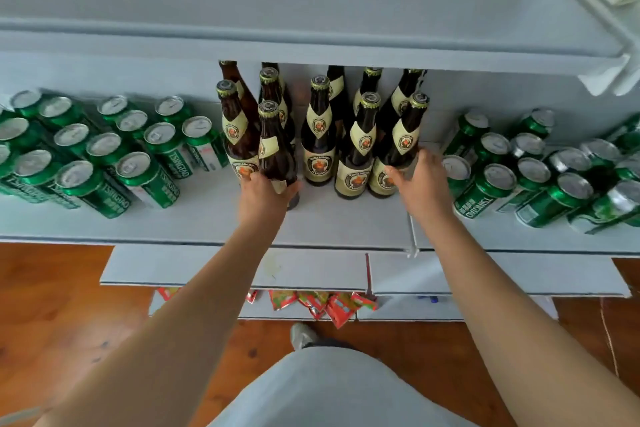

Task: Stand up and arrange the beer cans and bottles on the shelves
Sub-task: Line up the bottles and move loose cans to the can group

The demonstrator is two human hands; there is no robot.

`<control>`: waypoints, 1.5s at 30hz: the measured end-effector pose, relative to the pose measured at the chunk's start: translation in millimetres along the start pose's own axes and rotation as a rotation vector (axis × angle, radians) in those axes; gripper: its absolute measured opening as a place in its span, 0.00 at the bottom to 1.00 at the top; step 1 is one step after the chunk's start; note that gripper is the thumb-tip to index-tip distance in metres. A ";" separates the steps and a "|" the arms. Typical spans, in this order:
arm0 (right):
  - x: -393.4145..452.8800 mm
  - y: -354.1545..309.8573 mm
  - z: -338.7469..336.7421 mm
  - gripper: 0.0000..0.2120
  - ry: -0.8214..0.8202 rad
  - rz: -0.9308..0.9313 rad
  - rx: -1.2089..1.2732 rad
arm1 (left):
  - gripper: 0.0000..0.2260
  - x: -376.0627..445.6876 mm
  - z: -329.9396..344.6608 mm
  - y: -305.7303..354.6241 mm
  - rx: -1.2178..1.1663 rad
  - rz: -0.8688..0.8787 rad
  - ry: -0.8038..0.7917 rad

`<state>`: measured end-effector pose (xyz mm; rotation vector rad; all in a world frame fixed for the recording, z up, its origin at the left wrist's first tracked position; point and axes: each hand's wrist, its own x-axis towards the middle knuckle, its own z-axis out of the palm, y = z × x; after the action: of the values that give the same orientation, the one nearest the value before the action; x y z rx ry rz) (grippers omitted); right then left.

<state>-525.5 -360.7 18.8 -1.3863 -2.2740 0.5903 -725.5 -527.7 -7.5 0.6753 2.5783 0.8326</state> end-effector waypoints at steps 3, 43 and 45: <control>0.5 -6.9 6.5 0.21 -0.044 0.116 0.010 | 0.28 5.0 -6.8 10.6 0.014 -0.024 -0.057; -108.8 329.6 -415.4 0.33 0.603 0.266 0.304 | 0.22 -374.0 280.0 403.9 -0.344 0.882 -0.488; -94.1 357.2 -431.6 0.32 0.586 0.248 0.319 | 0.24 -374.7 301.6 427.5 -0.339 0.833 -0.486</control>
<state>8.4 -235.8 167.2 -1.4494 -1.4951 0.5080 -136.9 -286.9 90.9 1.6329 1.6321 1.1170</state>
